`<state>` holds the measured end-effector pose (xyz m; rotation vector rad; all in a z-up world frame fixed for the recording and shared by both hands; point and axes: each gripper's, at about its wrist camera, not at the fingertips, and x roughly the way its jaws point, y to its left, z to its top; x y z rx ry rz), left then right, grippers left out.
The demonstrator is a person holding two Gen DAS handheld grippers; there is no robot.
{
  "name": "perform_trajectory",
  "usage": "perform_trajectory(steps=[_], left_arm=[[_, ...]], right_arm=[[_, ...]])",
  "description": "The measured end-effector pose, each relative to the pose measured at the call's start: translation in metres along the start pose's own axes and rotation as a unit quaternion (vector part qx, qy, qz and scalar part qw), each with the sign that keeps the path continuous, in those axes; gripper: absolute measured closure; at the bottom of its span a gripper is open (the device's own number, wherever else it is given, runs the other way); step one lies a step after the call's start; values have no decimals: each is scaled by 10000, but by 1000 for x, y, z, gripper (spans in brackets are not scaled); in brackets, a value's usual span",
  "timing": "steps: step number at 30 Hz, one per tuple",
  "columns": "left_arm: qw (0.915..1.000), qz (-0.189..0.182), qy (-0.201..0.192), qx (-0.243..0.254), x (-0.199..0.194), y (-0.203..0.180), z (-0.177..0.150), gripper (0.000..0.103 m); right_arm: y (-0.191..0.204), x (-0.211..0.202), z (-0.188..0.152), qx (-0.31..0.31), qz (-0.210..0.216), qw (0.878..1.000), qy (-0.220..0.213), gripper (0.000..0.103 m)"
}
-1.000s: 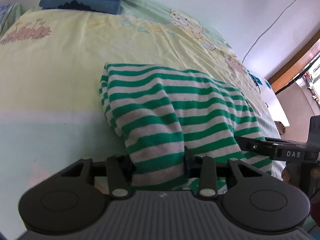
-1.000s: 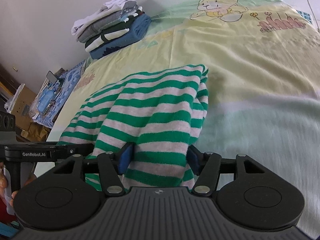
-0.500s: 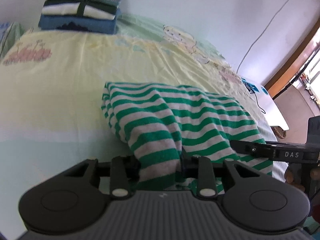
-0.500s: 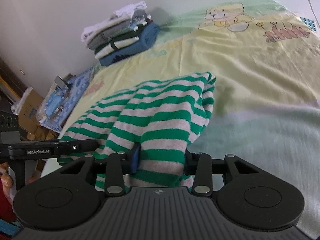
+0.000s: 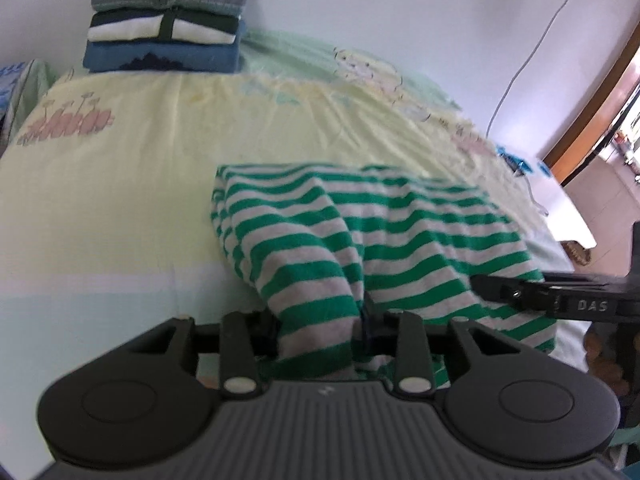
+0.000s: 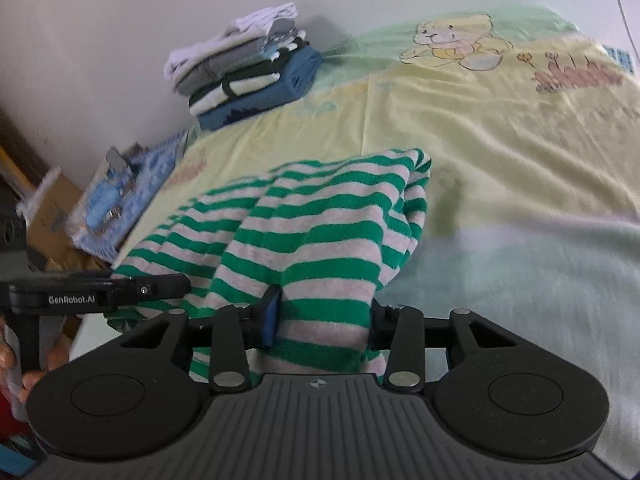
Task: Fold clothes
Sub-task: 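Lift the folded striped shirt off the bed with both grippers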
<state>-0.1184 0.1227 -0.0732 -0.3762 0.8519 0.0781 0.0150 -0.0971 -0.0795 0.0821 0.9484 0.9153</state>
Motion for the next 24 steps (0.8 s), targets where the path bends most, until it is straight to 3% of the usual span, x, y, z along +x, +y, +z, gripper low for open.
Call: perform_trajectory(steps=[3,5,7,8,15,16,17,19,24], left_arm=[[9997,176,130,56,6,4,-4,44],[9995,251,184,75,8,6,-5,36],[9991,305,304,52,13,9,-4,16],[9988,317,365,12,17,11,-3,13],[9992,137,370,-20,27,4,3,9],[9993,84,363,38,28,2,4,13],[9994,67,339,100,29,-1,4,17],[9994,21,290,188,30,-6,3,26],[9992,-231,186,-258,27,6,4,41]], right_arm=[[1,2,2,-68,-170,9998,116,50],[1,4,4,-80,-223,9996,183,48],[-1,6,4,-42,-253,9994,239,45],[-2,8,5,-14,-268,9993,265,42],[-8,13,4,58,-124,9996,231,35],[-7,13,5,36,-119,9996,242,36],[-6,13,6,23,-85,9995,306,47],[-8,11,7,116,33,9992,393,54],[-14,11,7,362,195,9980,485,53]])
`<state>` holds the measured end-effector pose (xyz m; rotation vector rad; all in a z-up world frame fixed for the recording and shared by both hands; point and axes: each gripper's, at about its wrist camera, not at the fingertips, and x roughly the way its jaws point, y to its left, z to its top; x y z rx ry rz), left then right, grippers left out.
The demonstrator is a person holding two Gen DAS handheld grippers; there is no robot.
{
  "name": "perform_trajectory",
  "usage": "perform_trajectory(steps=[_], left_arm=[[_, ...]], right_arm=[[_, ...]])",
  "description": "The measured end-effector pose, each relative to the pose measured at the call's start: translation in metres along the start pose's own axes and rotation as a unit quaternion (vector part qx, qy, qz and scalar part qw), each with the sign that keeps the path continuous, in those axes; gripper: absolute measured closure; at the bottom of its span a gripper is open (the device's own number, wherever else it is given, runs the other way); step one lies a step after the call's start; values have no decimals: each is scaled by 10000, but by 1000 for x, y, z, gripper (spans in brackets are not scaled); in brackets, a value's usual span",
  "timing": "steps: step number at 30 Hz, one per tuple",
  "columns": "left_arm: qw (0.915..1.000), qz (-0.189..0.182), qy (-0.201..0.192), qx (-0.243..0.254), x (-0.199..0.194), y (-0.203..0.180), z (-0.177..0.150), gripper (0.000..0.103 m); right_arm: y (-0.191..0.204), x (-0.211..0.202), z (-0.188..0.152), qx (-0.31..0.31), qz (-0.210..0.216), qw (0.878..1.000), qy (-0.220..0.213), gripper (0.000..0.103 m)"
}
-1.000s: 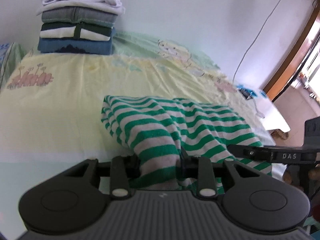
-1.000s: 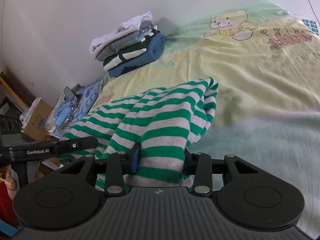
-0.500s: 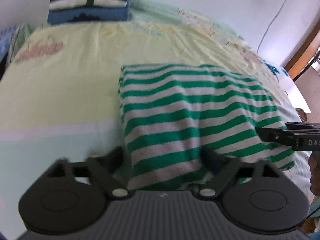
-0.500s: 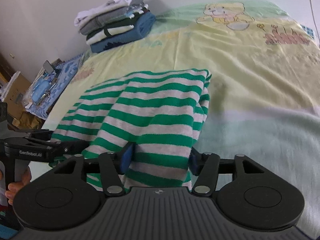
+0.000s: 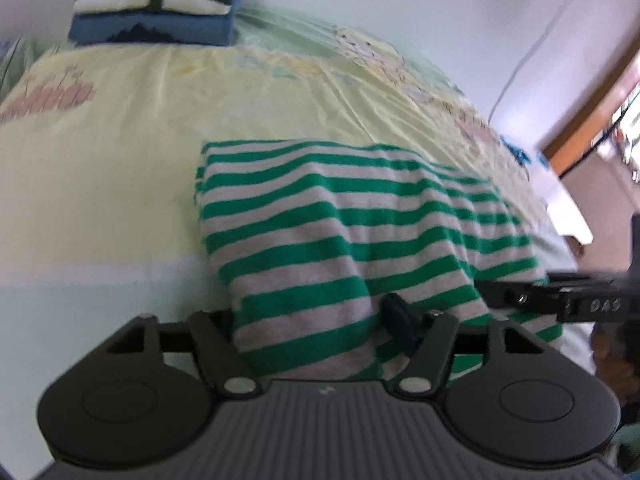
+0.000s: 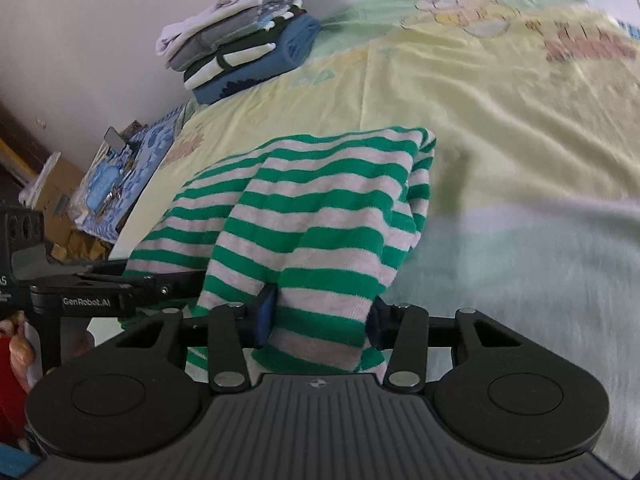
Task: Fold clothes
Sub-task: 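Lift the folded striped shirt off the bed with both grippers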
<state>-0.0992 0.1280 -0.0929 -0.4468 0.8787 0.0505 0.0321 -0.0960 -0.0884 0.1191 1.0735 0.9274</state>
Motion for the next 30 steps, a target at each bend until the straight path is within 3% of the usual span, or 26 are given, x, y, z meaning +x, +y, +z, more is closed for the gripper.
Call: perform_trajectory(steps=[3,7,10,20,30], left_arm=[[9999,75,-64,81,1,-7,0,46],[9991,184,-255,281,-4,-18,1,60],[9990,108,-358,235,-12,-18,5,67],[9967,163,-758,257,-46,-27,19,69],[9909,624,-1097,468,-81,-21,68,69]], right_arm=[[4,2,1,-24,-21,10000,-61,48],[8,-4,1,-85,-26,9999,-119,60],[12,-13,2,-182,82,9994,-274,62],[25,-33,14,-414,420,9955,-747,63],[54,-21,58,-539,751,9905,-1020,63]])
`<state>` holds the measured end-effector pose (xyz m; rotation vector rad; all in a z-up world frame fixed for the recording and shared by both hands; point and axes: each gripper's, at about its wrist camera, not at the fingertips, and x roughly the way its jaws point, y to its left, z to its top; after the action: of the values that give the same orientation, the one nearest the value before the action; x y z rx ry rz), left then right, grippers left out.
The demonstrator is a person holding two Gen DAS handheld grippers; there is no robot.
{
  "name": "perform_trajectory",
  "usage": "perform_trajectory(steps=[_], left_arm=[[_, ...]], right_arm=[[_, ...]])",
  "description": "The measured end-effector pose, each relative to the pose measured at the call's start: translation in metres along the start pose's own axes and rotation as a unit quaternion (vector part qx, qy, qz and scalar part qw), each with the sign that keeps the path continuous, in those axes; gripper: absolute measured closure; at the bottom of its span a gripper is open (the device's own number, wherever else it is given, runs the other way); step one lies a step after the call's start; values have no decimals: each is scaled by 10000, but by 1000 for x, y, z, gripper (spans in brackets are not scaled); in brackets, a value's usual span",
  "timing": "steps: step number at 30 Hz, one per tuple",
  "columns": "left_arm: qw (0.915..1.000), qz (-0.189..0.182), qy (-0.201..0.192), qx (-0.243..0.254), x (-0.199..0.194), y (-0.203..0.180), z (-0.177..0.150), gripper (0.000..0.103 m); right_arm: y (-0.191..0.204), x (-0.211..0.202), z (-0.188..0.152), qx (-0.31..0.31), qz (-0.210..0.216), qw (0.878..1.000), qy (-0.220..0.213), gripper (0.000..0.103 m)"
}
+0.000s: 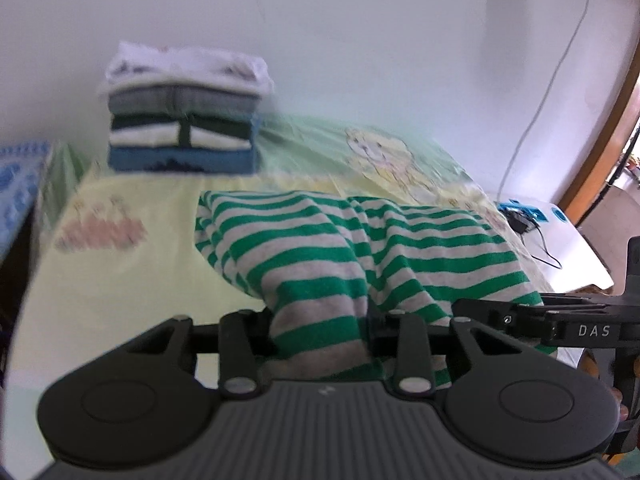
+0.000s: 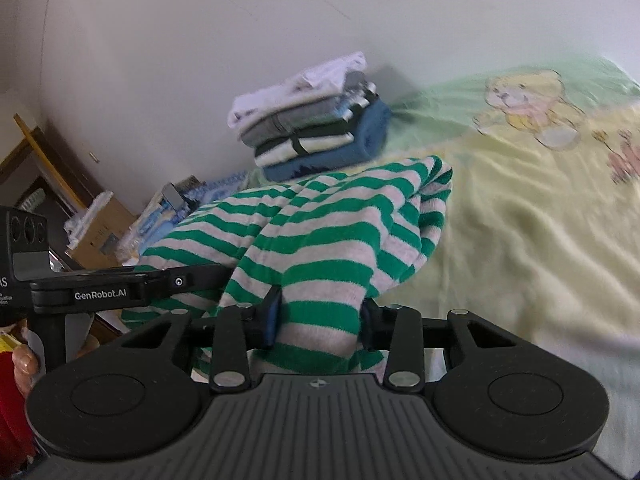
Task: Fold clothes
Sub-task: 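Lift the folded striped shirt off the bed with both grippers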
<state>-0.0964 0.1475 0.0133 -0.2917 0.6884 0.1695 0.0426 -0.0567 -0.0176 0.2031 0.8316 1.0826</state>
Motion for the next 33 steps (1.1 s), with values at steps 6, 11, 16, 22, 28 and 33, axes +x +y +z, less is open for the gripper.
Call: perform_trajectory(steps=[6,11,16,22,28,33], left_arm=[[9998,70,-159,66,-6,32,46,69],[9991,74,-280,311,-6,62,91,69],[9982,-15,-414,426,-2,98,136,69],[9960,3,-656,602,2,131,186,69],[9941,130,-832,680,15,156,228,69],[9935,234,-891,667,35,171,252,69]], right_arm=[[21,24,36,-39,83,9996,-281,63],[43,47,69,-109,-21,9985,-540,63],[64,76,104,-191,-155,9965,-794,63],[82,111,148,-287,-203,9941,-1022,63],[86,145,186,-331,-168,9932,-1101,63],[82,172,212,-433,-216,9928,-1097,63]])
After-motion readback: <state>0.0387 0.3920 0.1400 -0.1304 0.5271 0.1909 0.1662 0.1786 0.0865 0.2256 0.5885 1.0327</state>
